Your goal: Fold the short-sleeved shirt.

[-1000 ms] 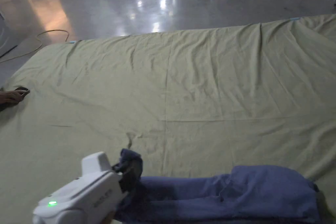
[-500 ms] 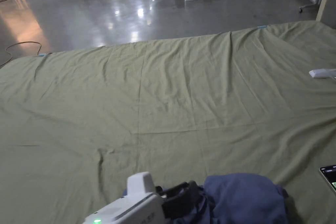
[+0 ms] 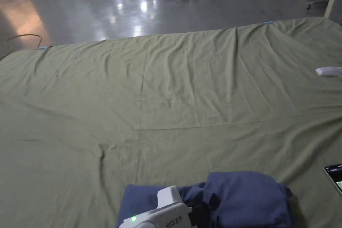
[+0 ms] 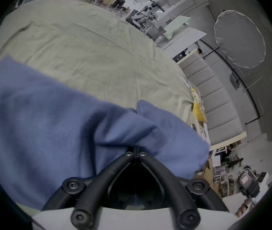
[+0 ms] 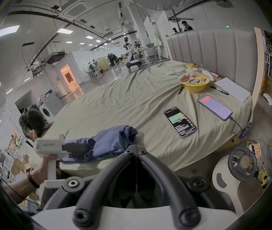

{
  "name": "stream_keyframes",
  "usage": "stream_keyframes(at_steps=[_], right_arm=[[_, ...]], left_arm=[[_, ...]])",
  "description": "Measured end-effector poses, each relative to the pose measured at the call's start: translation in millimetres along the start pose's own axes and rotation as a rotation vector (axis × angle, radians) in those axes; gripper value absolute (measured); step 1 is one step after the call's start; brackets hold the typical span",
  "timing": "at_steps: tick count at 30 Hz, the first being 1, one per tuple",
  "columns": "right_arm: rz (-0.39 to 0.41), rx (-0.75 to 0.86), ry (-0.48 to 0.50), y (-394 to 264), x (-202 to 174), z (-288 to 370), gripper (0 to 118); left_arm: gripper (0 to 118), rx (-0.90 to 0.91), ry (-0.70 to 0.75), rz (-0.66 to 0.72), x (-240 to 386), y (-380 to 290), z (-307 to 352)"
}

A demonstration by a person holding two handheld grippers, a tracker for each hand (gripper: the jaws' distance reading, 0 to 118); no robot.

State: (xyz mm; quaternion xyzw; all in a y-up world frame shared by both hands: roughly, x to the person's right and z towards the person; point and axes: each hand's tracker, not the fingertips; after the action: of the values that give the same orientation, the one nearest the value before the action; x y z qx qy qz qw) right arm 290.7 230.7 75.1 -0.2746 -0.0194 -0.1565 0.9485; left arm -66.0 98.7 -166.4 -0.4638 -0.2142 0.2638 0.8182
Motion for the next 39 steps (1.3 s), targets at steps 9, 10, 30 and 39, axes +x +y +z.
stream_keyframes(at_steps=[9,10,30,39], right_arm=[[-0.030,-0.034,0.083,-9.3,9.2,-28.8,0],[-0.034,-0.037,0.090,-9.5,9.6,-31.2,0],[-0.076,-0.028,0.082,-16.7,24.0,-21.9,0],[-0.076,-0.022,0.100,-15.7,20.9,-29.1,0]], left_arm=[[96,0.285,0.024,0.168,-89.9,41.7,149.0],[96,0.307,0.043,0.223,-106.8,41.1,153.9],[13,0.370,0.012,0.264,-126.3,60.7,186.0],[13,0.381,0.052,-0.114,-16.3,54.7,173.3]])
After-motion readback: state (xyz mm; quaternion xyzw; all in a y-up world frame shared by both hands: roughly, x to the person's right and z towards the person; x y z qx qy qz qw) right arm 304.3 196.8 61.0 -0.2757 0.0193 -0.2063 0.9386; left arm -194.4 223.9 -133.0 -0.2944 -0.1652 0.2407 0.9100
